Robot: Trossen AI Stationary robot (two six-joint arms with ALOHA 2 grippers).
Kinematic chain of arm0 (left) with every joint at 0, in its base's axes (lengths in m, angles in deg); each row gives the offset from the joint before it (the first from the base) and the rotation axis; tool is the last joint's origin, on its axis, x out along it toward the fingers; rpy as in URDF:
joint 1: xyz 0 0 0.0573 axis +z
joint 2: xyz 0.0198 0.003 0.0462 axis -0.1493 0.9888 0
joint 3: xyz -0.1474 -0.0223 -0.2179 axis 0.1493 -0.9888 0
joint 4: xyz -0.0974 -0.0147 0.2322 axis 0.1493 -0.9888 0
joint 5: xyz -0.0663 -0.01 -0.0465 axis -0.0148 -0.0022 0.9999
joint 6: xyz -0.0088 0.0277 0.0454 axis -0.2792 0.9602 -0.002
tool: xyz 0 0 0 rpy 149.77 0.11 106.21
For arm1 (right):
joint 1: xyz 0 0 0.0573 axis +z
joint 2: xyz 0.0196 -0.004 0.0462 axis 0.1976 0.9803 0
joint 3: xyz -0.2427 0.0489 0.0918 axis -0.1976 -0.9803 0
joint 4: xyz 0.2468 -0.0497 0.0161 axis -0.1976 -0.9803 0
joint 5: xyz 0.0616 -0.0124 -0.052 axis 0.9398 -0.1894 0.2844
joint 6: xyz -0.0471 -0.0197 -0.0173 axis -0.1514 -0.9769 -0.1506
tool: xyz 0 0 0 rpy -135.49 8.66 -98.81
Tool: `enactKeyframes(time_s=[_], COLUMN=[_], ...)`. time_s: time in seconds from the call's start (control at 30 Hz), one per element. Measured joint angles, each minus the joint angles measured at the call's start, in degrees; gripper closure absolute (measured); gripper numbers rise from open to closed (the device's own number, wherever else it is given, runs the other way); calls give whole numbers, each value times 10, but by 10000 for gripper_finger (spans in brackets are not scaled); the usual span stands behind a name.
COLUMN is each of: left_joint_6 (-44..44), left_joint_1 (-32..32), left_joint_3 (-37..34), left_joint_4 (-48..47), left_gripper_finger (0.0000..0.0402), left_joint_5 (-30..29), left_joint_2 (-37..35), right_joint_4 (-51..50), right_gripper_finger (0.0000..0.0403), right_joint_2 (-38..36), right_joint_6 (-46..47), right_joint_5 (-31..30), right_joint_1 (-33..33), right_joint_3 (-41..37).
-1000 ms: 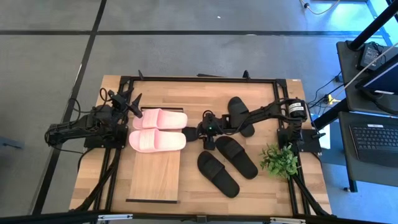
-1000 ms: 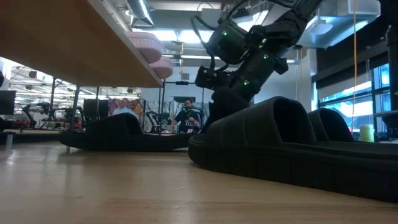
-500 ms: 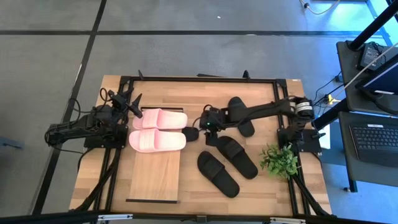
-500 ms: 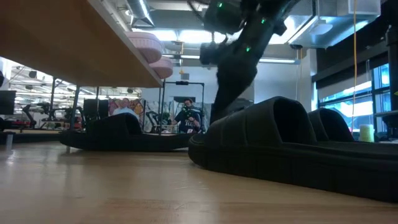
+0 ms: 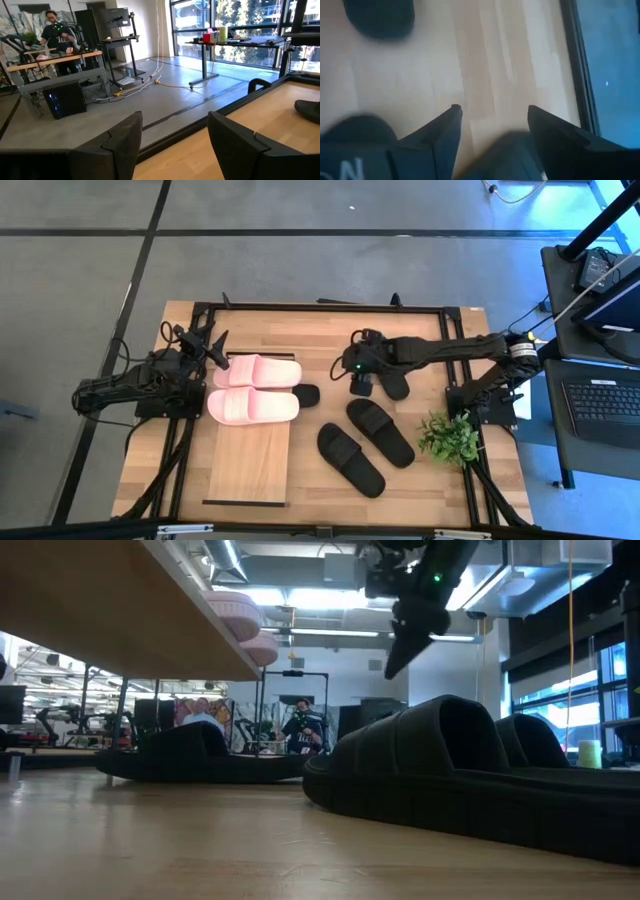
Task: Pick and place slides into the shelf
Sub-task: Put the black slipper under the shelf
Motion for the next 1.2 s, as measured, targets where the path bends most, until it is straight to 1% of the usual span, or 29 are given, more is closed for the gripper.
enactKeyframes(time_s=[0.17,0.3,0.43,0.53,0.73,0.8,0.87,0.97,1.1,1.2], left_joint_6=[0,0,0,0,0,0,0,0,0,0], left_joint_1=[0,0,0,0,0,0,0,0,0,0], left_joint_3=[0,0,0,0,0,0,0,0,0,0], left_joint_4=[0,0,0,0,0,0,0,0,0,0], left_gripper_finger=[185,185,185,185,185,185,185,185,185,185], left_joint_5=[0,0,0,0,0,0,0,0,0,0], left_joint_2=[0,0,0,0,0,0,0,0,0,0], right_joint_4=[-50,-52,-41,-59,-74,-66,-52,-13,70,105], right_gripper_finger=[176,176,176,176,176,176,176,176,176,180], right_joint_2=[13,32,37,31,20,20,19,19,19,20], right_joint_6=[-53,-80,-117,-118,-80,-72,-74,-104,-134,-147], right_joint_5=[0,-2,-34,-38,-41,-54,-84,-117,-120,-130], right_joint_1=[-13,-31,-58,-70,-65,-60,-56,-57,-59,-62], right_joint_3=[-1,-4,-51,-86,-124,-129,-140,-167,-206,-219])
